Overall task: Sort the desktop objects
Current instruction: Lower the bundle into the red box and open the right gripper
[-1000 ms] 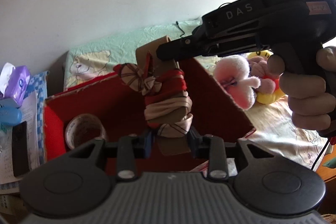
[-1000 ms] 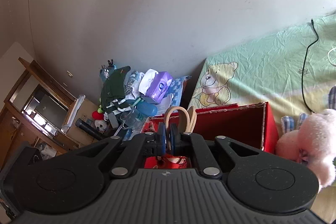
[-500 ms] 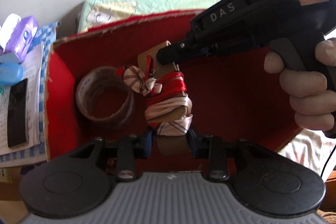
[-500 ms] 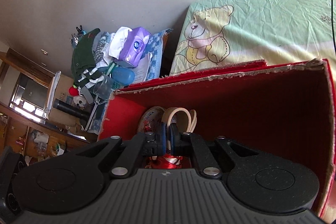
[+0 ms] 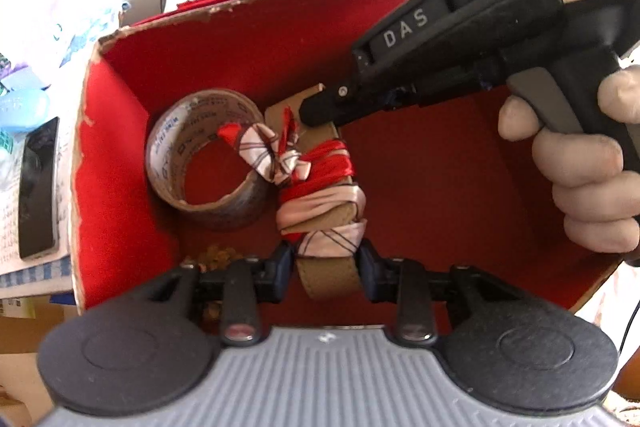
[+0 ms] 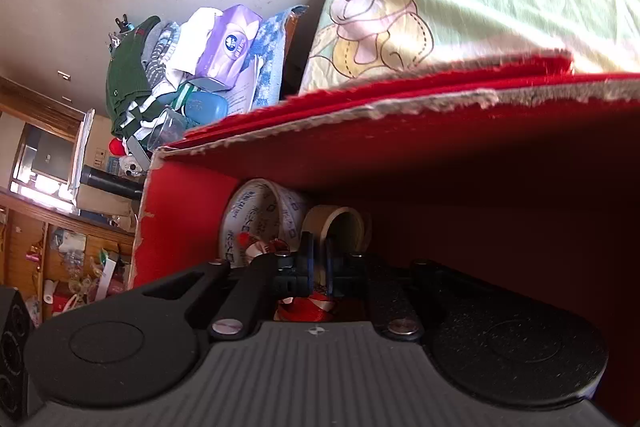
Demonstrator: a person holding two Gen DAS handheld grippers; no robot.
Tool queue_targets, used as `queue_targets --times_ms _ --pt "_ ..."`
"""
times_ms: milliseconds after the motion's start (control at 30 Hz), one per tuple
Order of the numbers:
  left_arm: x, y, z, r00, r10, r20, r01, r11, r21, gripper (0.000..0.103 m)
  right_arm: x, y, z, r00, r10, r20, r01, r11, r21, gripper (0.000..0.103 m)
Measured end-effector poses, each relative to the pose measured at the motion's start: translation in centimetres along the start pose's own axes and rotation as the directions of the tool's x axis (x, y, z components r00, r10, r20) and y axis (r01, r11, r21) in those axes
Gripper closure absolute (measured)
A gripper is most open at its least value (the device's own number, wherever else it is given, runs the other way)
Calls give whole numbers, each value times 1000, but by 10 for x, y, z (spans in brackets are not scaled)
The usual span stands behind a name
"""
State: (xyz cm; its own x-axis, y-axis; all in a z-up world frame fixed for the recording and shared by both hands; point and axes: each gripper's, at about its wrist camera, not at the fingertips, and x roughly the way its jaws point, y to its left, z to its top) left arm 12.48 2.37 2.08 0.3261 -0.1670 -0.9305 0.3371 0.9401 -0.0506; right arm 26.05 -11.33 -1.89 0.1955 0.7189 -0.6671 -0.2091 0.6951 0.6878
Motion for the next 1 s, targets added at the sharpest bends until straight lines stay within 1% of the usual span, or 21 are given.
queue_targets --times_ms 167,233,300,333,367,533,633,767,833,933,1000 --pt "2 -1 2 1000 9 -24 -9 1000 -8 69 1 -5 1 1000 14 -14 -14 999 30 96" --pt "3 -2 2 999 16 -34 -16 1000 -6 69 3 -7 1 1000 -3 -27 4 999 42 94" --pt "2 -4 1 999 26 -26 -26 1000 4 66 3 -7 0 999 -12 -33 14 999 40 94" --pt "1 -5 1 999 32 -24 -32 999 8 64 3 -5 0 999 -27 -29 27 999 20 94" --pt "1 -6 0 999 40 -24 -39 999 11 63 4 -4 0 999 -41 -32 42 999 11 91" --pt "0 -7 -1 999 52 -17 -51 999 13 62 3 -6 0 999 -38 -30 38 999 6 91" --pt "0 -11 -2 997 78 -9 -78 997 24 61 2 -8 0 999 -42 -27 42 999 9 91" --pt "-1 -12 -3 996 84 -2 -84 996 20 58 0 -6 0 998 -56 -23 56 998 -3 80" --pt "-2 -12 -3 996 88 2 -88 996 20 58 1 -4 0 998 -60 -23 60 998 -10 77" --pt "-3 -13 -4 996 90 8 -90 996 20 55 2 -3 1 998 -65 -26 65 998 -10 73" --pt "-3 -14 -4 996 88 10 -88 996 17 55 1 -2 0 997 -74 -30 74 997 -10 73"
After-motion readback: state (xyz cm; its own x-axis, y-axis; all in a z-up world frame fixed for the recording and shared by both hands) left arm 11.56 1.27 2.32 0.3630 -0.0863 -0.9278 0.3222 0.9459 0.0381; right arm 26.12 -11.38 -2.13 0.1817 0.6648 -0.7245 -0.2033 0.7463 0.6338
